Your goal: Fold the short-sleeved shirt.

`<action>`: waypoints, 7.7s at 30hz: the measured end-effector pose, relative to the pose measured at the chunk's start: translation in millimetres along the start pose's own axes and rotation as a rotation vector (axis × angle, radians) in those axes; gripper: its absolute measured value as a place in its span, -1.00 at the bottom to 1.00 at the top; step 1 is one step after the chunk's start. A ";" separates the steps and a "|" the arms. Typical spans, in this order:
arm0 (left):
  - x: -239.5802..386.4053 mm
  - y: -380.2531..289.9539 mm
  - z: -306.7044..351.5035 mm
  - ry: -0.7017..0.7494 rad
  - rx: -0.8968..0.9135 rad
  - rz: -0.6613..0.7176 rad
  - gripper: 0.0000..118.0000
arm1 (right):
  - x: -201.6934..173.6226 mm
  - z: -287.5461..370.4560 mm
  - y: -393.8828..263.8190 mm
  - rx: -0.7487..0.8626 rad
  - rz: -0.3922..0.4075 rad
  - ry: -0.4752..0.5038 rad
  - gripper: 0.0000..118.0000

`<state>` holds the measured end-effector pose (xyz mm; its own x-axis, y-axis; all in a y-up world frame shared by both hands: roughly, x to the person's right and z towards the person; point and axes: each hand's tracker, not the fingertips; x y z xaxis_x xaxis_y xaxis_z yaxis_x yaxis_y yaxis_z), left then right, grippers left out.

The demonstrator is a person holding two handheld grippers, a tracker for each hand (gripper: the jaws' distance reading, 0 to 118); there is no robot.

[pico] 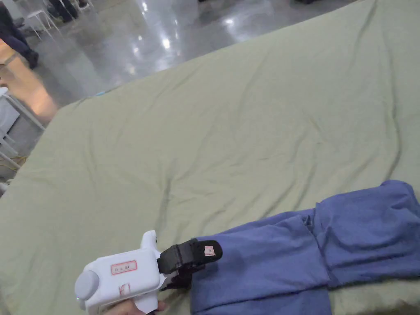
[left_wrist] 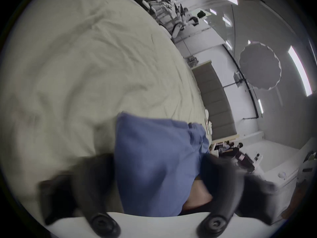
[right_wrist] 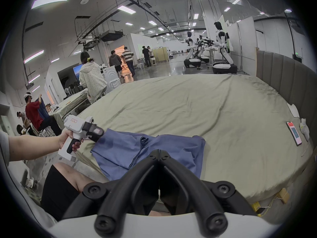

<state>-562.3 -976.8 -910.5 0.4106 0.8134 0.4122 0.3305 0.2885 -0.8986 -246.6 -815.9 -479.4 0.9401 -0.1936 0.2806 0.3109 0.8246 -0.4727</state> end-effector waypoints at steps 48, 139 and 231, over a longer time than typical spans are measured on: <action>291.9 8.1 -180.8 0.538 -0.350 -0.195 -0.84 | 53.3 32.1 -10.2 -0.011 -0.012 -0.038 -1.00; -2.7 93.5 188.2 0.473 -0.137 -0.232 -0.60 | 49.9 -124.8 12.2 -0.275 -0.417 0.441 -1.00; 325.8 -143.5 116.2 0.593 1.055 -0.747 0.99 | -119.0 38.6 67.8 0.405 0.137 -0.312 1.00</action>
<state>-574.7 -694.5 -664.7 0.8011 0.0519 0.5962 -0.0458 0.9986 -0.0253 -342.8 -716.4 -512.6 0.8630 0.0472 0.5031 0.0507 0.9825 -0.1791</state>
